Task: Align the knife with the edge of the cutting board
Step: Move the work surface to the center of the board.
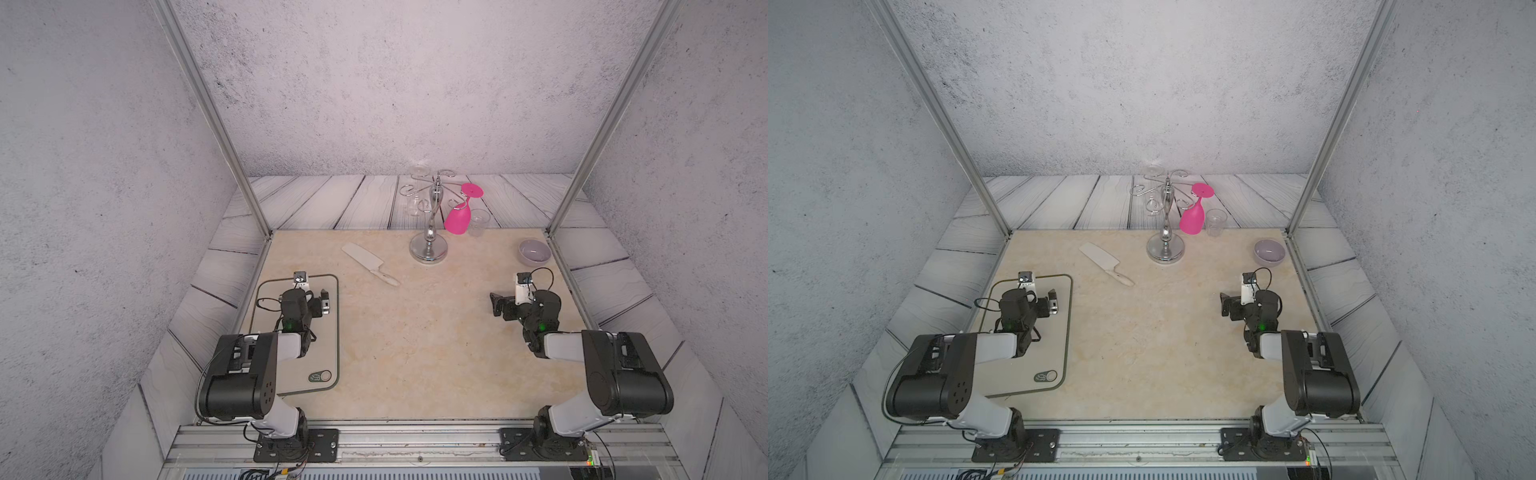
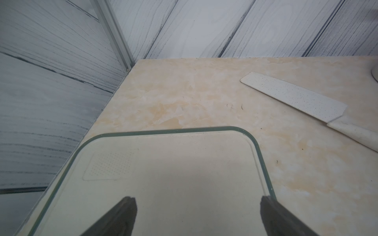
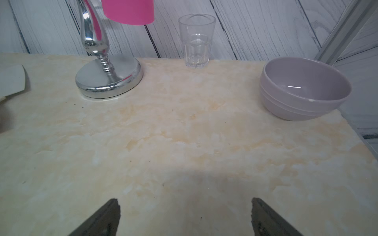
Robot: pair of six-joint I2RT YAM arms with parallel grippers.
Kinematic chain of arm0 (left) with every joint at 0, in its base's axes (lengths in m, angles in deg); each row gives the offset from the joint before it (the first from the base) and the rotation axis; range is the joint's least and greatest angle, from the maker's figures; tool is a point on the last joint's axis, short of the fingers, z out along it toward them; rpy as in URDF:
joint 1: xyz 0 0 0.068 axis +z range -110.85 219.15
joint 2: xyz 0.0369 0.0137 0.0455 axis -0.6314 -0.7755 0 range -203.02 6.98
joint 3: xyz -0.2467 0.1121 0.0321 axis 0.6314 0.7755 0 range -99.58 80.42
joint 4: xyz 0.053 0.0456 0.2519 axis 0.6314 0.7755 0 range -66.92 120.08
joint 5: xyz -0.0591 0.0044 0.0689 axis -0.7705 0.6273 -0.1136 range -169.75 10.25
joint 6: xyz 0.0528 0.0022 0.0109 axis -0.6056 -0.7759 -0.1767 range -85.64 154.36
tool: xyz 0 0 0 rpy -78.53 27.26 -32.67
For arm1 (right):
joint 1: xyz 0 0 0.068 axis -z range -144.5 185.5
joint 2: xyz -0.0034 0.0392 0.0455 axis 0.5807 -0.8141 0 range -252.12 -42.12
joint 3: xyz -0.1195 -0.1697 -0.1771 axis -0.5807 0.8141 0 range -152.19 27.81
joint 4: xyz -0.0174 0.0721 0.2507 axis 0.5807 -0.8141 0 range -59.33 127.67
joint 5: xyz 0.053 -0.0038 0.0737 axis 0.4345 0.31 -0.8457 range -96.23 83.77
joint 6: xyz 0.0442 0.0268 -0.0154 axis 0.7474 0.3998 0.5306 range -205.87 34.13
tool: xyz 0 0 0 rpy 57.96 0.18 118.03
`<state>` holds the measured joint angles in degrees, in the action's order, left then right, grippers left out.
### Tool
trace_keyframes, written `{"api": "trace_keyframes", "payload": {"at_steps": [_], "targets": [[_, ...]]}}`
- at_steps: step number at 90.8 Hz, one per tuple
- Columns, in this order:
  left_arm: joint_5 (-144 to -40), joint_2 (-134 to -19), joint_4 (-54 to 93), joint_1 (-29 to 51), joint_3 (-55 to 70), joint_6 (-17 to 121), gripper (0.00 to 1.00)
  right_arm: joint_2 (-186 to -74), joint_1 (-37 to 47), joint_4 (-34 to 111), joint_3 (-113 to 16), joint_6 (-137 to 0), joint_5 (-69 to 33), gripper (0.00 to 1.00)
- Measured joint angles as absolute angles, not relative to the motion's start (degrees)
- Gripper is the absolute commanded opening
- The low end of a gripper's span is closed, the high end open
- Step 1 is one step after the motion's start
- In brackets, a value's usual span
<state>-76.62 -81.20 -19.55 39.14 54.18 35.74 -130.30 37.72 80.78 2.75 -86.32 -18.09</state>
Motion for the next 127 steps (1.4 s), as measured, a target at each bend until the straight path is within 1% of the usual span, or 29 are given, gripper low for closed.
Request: {"api": "trace_keyframes", "payload": {"at_steps": [56,64,70,72,84,92,101,115,127], "targets": [[-76.6,-81.2,-19.5,39.1,54.1,35.7,1.00,-130.3,37.7,81.2,2.7,-86.3,-18.1,0.99],[-76.6,-80.8,-16.6,39.1,52.8,35.7,1.00,-130.3,37.7,81.2,2.7,-86.2,-17.9,0.99],[-76.7,-79.8,-9.8,39.1,49.0,35.7,1.00,-129.2,37.7,75.7,0.5,-85.2,-16.9,0.99],[-76.6,-79.5,-6.6,39.1,47.1,35.8,1.00,-128.7,37.7,71.9,-1.3,-84.4,-16.2,0.99],[-75.4,-76.5,7.1,39.1,34.2,38.6,1.00,-127.3,37.6,48.2,-20.5,-78.6,-11.1,0.99],[-74.8,-72.7,12.0,39.1,30.0,42.1,1.00,-126.5,37.7,41.5,-28.5,-75.3,-10.3,0.99],[-73.3,-69.9,17.2,39.1,27.8,47.1,1.00,-123.0,37.7,38.1,-27.9,-72.5,-10.4,0.99],[-67.8,-70.4,27.3,39.1,24.2,54.2,1.00,-116.6,37.7,35.3,-22.8,-68.2,-9.0,0.99],[-63.4,-70.6,31.5,39.2,23.7,57.9,1.00,-115.6,37.6,32.0,-24.7,-59.8,-2.5,0.99]]}}
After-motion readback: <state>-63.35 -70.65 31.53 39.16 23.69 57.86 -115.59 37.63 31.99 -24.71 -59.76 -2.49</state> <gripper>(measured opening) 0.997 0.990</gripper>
